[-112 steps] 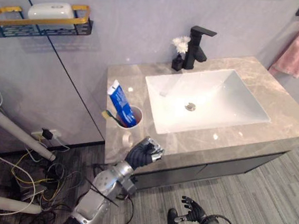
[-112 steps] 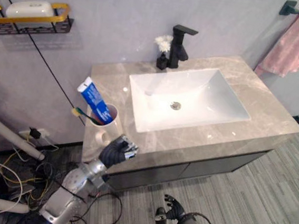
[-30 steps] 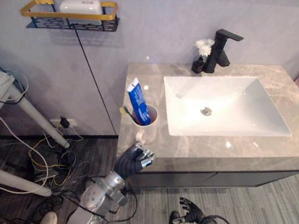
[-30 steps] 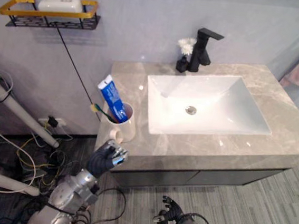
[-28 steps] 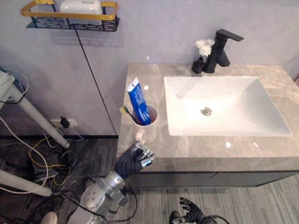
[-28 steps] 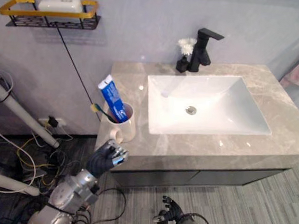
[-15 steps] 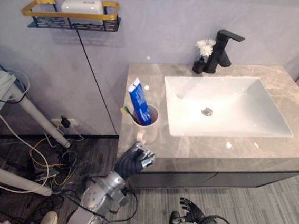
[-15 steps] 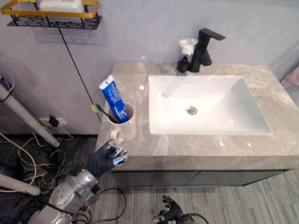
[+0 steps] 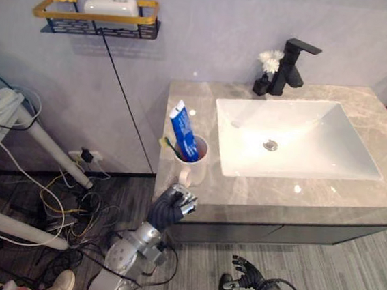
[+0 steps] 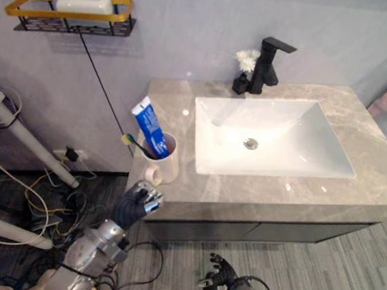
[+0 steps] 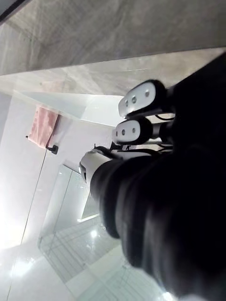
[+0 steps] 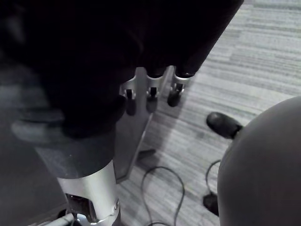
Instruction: Organize washtable
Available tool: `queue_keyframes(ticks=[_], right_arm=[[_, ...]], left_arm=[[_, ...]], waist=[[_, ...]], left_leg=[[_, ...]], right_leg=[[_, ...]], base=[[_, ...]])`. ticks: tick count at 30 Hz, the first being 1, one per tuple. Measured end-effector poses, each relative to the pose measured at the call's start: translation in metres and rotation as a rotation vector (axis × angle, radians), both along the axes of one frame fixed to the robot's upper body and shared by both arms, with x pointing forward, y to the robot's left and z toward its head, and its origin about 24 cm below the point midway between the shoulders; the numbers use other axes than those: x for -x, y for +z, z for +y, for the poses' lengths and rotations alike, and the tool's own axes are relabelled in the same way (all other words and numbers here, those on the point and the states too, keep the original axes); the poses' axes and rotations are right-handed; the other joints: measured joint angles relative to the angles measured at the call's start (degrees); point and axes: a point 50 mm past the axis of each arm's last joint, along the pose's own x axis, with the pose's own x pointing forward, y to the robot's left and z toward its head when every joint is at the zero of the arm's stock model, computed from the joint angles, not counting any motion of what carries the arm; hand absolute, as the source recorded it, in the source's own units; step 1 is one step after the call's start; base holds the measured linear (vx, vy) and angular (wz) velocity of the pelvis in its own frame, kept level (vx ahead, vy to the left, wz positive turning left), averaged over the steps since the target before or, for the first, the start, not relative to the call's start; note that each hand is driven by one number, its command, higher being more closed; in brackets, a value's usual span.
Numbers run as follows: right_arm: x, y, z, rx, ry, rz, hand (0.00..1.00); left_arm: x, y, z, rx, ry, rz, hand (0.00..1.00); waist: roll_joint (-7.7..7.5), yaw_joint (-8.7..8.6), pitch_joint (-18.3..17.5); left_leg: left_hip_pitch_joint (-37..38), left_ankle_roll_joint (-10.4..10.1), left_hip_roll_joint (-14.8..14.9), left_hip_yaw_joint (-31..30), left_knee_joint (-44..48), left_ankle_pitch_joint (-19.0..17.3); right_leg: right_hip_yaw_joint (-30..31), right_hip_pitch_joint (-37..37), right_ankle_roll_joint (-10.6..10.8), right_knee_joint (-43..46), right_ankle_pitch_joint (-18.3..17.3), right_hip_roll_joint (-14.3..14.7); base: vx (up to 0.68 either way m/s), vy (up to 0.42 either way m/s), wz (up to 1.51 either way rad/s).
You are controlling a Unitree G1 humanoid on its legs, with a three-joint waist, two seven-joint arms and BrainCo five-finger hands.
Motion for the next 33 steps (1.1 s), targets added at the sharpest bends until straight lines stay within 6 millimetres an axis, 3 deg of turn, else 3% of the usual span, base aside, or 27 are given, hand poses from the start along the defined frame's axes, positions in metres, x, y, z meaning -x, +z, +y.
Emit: queue_keyframes(ticks=[33], right_arm=[[0.0088,-0.004,0.0047,-0.003,-0.026,0.019,0.0]], left_arm=[[-0.0015,-0.0081,-0.0006,-0.026,0.103,0.03,1.0]], waist=[[-0.46,0.0,-0.04]], left_leg=[[0.0,-0.01,-0.03,-0.29,0.04,0.07]], right_leg=[[-0.21,0.12,0.0,-0.02,0.0,-0.07]], base=[[0.0,0.0,0.0]])
